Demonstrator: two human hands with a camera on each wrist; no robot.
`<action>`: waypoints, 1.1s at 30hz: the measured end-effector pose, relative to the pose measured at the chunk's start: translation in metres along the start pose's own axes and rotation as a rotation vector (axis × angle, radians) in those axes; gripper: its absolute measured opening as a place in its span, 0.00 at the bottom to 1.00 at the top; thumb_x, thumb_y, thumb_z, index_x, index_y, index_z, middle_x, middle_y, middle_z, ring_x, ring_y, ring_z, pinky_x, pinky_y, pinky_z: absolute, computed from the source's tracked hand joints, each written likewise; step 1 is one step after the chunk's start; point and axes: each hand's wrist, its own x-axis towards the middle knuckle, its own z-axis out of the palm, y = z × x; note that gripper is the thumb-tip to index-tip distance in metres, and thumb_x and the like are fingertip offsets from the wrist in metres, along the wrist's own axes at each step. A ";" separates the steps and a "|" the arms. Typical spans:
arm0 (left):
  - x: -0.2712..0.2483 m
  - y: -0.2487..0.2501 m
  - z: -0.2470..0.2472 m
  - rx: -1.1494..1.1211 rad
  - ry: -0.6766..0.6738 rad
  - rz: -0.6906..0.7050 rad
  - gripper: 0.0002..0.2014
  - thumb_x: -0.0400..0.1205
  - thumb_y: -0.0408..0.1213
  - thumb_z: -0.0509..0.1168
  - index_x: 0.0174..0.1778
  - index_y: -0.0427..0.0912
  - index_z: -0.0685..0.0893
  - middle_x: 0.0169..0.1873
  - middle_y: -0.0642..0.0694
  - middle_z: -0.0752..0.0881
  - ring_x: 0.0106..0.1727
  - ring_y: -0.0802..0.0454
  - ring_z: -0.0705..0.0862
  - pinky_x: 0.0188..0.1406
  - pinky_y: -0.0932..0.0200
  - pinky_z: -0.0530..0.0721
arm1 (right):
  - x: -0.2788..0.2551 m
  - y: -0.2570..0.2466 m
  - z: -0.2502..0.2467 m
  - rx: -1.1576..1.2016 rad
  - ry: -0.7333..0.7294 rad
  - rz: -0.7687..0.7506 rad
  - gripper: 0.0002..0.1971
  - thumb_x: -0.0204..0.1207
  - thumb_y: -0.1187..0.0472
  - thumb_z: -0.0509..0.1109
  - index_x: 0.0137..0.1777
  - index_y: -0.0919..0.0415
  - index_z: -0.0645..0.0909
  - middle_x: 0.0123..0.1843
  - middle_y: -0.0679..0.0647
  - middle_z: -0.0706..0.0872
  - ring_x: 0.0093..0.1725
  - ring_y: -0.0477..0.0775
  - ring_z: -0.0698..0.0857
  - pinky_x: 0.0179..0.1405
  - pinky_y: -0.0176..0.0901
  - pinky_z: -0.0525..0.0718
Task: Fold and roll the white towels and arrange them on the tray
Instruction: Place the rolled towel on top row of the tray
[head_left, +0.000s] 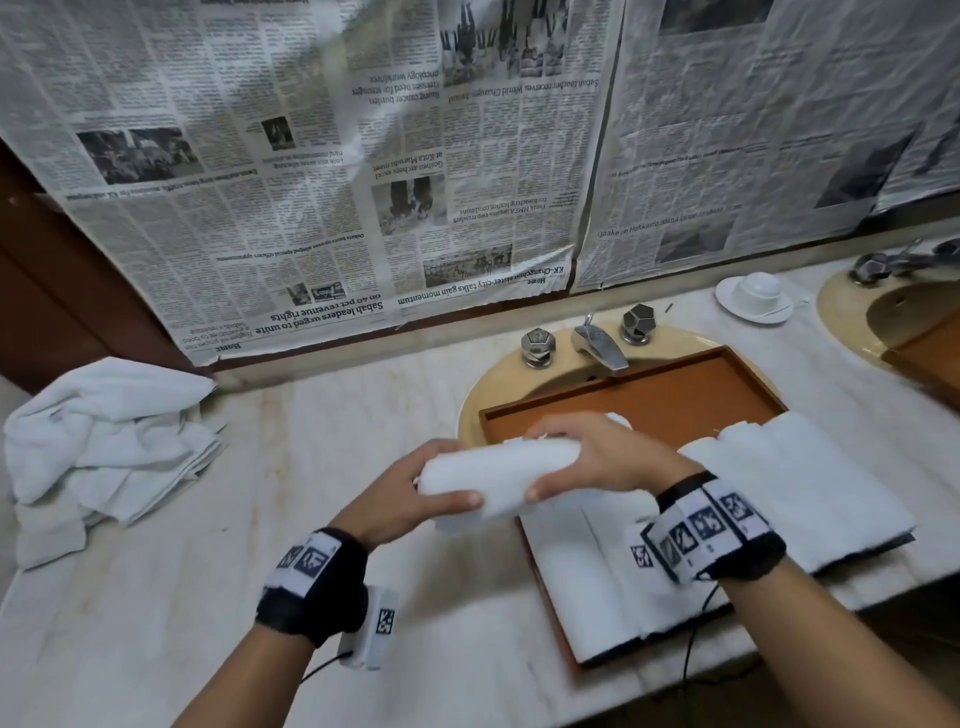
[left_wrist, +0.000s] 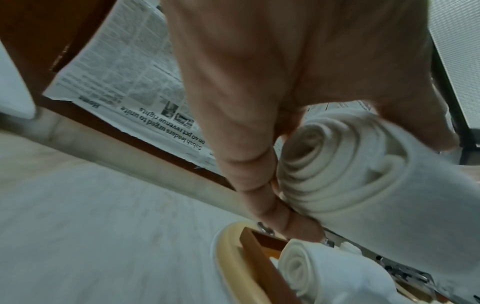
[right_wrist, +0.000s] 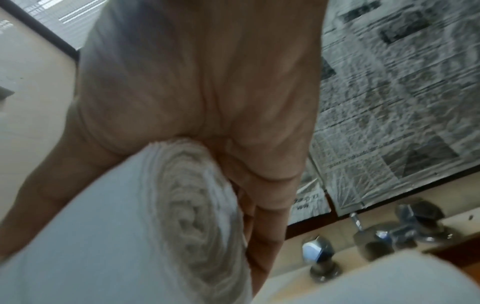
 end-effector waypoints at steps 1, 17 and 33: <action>0.010 0.007 0.001 0.000 0.014 0.018 0.25 0.72 0.41 0.82 0.64 0.53 0.83 0.57 0.52 0.87 0.54 0.61 0.86 0.48 0.68 0.82 | 0.006 0.003 -0.013 0.016 -0.004 0.005 0.27 0.59 0.42 0.87 0.57 0.41 0.84 0.53 0.39 0.86 0.50 0.38 0.84 0.45 0.34 0.80; 0.176 -0.011 0.030 0.311 0.134 -0.089 0.29 0.69 0.56 0.81 0.65 0.62 0.79 0.61 0.56 0.83 0.60 0.55 0.81 0.56 0.62 0.78 | 0.120 0.103 -0.082 0.032 -0.079 0.158 0.29 0.60 0.50 0.88 0.62 0.45 0.85 0.58 0.39 0.86 0.58 0.42 0.83 0.54 0.35 0.78; 0.182 -0.022 0.046 0.508 0.059 -0.161 0.34 0.66 0.72 0.64 0.65 0.59 0.83 0.64 0.53 0.82 0.65 0.52 0.78 0.62 0.55 0.75 | 0.131 0.116 -0.076 -0.378 -0.259 0.183 0.27 0.73 0.34 0.72 0.72 0.37 0.80 0.60 0.48 0.73 0.64 0.52 0.70 0.69 0.53 0.71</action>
